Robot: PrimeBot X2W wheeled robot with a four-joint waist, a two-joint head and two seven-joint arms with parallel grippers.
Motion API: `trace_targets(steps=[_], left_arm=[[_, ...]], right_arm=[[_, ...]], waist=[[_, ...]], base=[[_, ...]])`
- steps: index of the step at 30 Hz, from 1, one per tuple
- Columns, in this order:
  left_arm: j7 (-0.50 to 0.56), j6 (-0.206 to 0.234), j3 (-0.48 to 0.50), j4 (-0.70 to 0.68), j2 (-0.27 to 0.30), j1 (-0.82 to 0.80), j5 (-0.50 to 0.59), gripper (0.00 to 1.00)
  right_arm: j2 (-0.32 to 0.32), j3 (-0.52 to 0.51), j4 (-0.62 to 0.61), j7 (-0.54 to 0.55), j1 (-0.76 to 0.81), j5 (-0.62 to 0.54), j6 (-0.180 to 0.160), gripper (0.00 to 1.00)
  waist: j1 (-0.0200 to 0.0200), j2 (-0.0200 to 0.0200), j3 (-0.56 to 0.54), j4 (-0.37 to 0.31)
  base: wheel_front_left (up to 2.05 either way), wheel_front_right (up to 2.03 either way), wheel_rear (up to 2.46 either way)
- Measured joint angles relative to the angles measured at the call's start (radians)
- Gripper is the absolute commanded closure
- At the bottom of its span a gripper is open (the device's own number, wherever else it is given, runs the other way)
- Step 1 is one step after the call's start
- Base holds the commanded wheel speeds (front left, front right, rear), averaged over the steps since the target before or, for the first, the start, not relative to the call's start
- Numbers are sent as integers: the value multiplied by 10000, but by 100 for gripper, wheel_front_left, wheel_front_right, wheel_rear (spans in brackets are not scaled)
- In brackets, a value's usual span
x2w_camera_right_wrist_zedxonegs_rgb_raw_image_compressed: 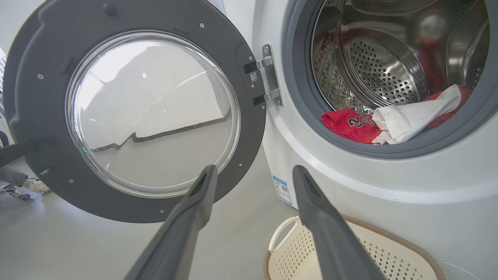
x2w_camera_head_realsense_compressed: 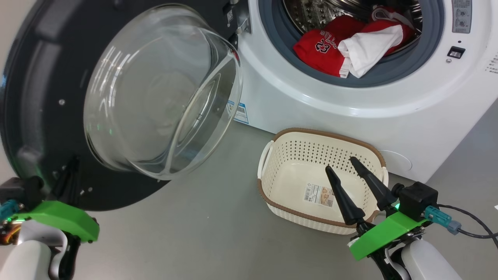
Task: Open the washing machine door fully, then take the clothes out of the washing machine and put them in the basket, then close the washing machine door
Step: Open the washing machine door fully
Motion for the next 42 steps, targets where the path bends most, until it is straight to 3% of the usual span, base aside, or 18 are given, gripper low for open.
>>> trace_targets(steps=[25,42], left_arm=[[-539,-441,-1099,4591,625,-3089,779,100],[-1057,-522,-1804,6205,583,-3809,709,100]], right_arm=[[232,-52,82,0,-248,-71,0,0],[257,-29,173,0,-250,-58,0,0]], waist=[[1,0,739,97],[1,0,492,152]], base=[[0,0,0],[0,0,0]])
